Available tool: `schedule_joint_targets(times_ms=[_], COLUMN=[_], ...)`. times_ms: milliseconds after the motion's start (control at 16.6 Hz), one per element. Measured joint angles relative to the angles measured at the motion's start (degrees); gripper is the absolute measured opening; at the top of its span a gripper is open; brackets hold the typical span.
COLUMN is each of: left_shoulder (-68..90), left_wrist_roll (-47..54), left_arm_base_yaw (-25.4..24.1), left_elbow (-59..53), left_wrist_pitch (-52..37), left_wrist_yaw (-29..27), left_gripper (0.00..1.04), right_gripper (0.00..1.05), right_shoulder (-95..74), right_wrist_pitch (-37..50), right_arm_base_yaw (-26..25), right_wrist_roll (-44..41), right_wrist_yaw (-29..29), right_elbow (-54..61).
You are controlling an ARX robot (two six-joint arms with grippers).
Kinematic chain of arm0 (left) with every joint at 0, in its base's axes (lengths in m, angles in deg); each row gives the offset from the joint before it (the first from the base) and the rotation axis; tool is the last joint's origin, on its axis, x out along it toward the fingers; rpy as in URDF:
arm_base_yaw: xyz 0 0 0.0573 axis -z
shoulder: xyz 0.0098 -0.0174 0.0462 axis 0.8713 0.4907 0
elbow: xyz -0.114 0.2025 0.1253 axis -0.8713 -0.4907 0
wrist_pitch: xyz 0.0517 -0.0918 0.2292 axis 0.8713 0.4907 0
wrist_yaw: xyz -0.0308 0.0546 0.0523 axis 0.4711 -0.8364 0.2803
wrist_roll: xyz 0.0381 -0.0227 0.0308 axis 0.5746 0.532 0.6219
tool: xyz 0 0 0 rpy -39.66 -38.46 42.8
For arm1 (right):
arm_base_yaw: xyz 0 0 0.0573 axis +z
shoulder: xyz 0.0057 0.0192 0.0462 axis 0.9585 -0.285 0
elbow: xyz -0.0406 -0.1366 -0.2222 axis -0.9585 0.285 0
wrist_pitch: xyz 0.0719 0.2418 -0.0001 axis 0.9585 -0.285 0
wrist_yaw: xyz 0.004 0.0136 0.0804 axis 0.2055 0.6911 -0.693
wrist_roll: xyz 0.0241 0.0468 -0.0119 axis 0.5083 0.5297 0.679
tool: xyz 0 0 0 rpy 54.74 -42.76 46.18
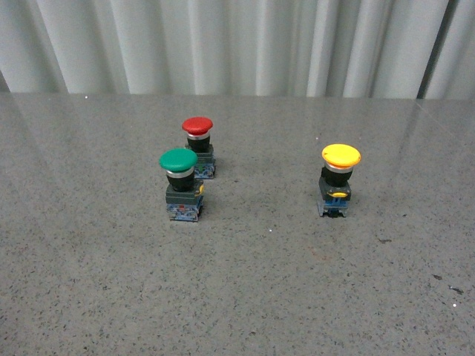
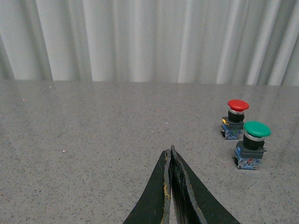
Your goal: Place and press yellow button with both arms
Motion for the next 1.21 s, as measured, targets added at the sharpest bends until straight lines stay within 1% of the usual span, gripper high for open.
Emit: schedule_joint_targets(times_ms=[60, 121, 181, 241, 603, 724, 784, 845, 905, 1026, 1147, 1207], left_shoulder=[-4.85, -8.79, -8.92, -8.92, -8.92, -8.92, -8.92, -8.92, -8.92, -8.92, -8.92, -8.92], left_wrist_roll=[0.02, 0.02, 0.02, 0.02, -0.04, -0.02, -0.02, -0.02, -0.02, -0.02, -0.02, -0.02], left_arm_base_yaw=[0.00, 0.00, 0.04, -0.04, -0.04, -0.04, -0.04, -0.04, -0.04, -0.04, -0.04, -0.04], left_elbow=[0.04, 0.04, 0.31, 0.04, 0.04, 0.04, 0.04, 0.04, 0.04, 0.04, 0.04, 0.04], left_wrist_pitch=[7.50, 9.99, 8.85, 10.01, 9.70, 9.70, 9.70, 9.70, 9.70, 9.70, 9.70, 9.70], left_wrist_yaw=[0.02, 0.00, -0.11, -0.11, -0.02, -0.02, -0.02, -0.02, -0.02, -0.02, -0.02, -0.02], left_gripper=[0.02, 0.02, 0.02, 0.02, 0.03, 0.24, 0.31, 0.36, 0.45, 0.71, 0.89, 0.96], right_gripper=[0.98, 0.98, 0.98, 0.98, 0.98, 0.98, 0.98, 0.98, 0.98, 0.98, 0.98, 0.98], right_shoulder=[0.00, 0.00, 0.00, 0.00, 0.00, 0.00, 0.00, 0.00, 0.00, 0.00, -0.02, -1.18], right_wrist_pitch=[0.00, 0.00, -0.02, 0.04, 0.00, 0.00, 0.00, 0.00, 0.00, 0.00, 0.07, 2.29], right_arm_base_yaw=[0.00, 0.00, 0.00, 0.00, 0.00, 0.00, 0.00, 0.00, 0.00, 0.00, -0.02, -0.44], right_wrist_roll=[0.02, 0.00, 0.00, 0.00, 0.00, 0.02, 0.02, 0.00, 0.00, 0.00, 0.09, 1.33], right_wrist_yaw=[0.00, 0.02, -0.02, 0.00, 0.00, 0.00, 0.00, 0.00, 0.00, 0.00, -0.11, -2.29], right_elbow=[0.00, 0.00, 0.00, 0.00, 0.00, 0.00, 0.00, 0.00, 0.00, 0.00, 0.00, -0.04])
